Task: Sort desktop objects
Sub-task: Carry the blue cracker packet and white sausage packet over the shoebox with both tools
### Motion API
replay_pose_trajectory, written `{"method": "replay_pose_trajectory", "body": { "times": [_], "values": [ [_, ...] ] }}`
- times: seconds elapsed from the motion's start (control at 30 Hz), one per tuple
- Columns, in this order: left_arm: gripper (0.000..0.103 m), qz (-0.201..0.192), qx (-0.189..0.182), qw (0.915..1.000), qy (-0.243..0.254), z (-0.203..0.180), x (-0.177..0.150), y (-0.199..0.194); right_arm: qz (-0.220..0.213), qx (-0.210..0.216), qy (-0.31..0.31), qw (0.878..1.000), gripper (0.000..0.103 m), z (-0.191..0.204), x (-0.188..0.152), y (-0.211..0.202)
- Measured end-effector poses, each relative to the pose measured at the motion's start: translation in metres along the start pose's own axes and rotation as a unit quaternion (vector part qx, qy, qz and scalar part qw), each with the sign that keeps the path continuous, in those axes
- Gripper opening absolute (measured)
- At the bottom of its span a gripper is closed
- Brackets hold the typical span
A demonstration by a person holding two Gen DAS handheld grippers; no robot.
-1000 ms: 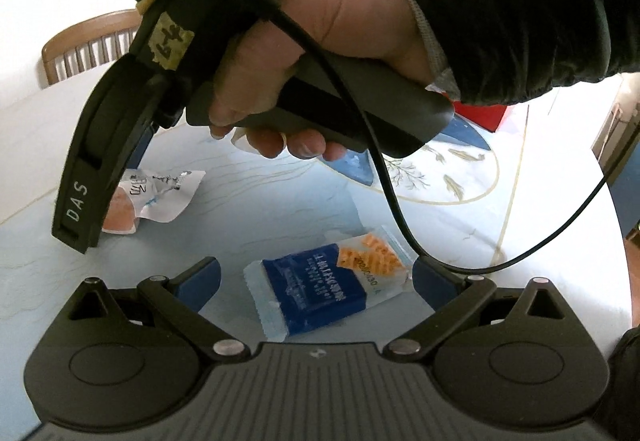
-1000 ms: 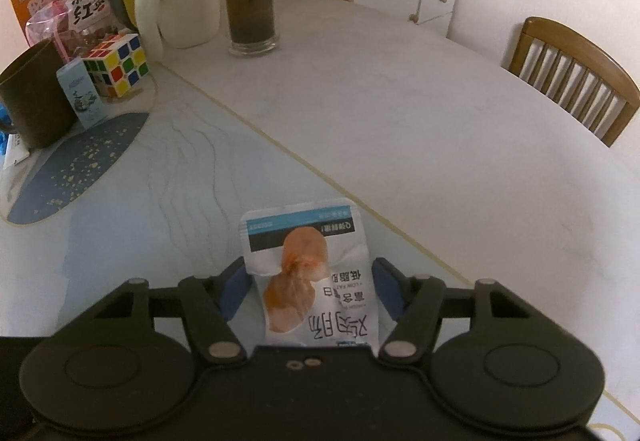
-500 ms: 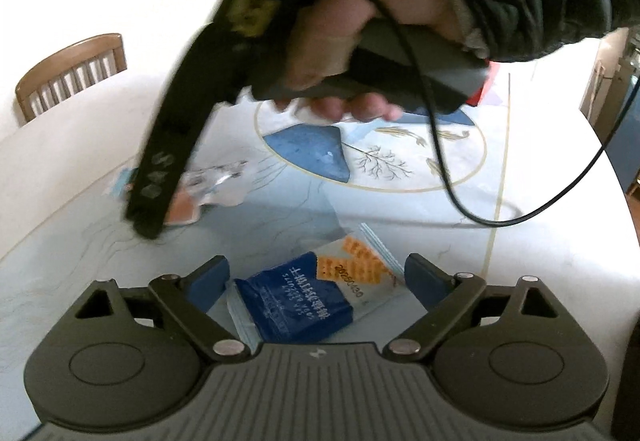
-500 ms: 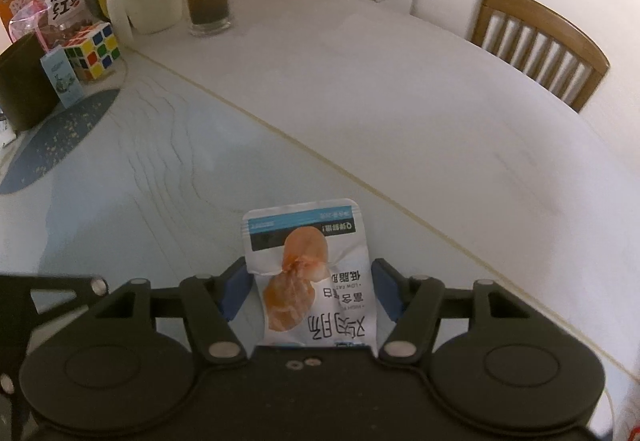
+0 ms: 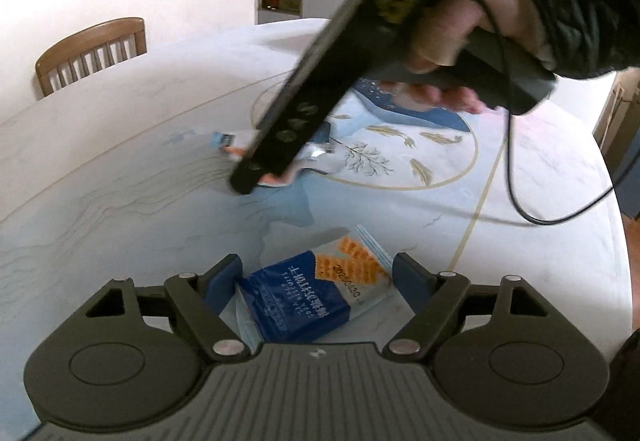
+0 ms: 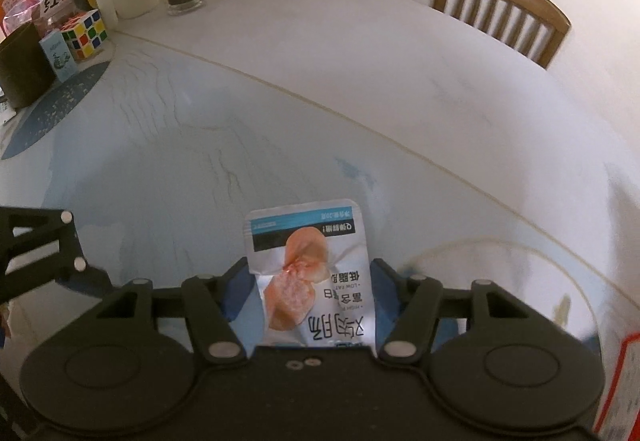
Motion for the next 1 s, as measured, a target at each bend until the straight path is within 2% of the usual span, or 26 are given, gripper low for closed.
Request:
{"method": "replay_pose_trajectory", "body": {
  "times": [0.3,0.63,1.0],
  "values": [
    [0.079,0.006,0.012,0.9996,-0.025,-0.001,-0.001,-0.005,-0.002,-0.007,0.034,0.999,0.062,-0.015,-0.029,-0.034],
    [0.079,0.007,0.023,0.9988,-0.043,-0.009,0.005,-0.012,-0.019,-0.009,0.052,0.998,0.062,-0.029,-0.042,-0.070],
    [0.079,-0.010,0.042,0.9973,-0.060,-0.014,0.039,-0.032,-0.052,-0.002,0.061,0.997,0.062,-0.042,-0.046,-0.117]
  ]
}}
Point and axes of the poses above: each gripper's, at about its wrist camera, not at the fingertips, and y roughly the way its jaws point, z to its left, x to its top, the point moved 10 cm from there along y, roughly the way its jaws point, and after that the axes turned 6 degrees about y, right-handed, at the moved point
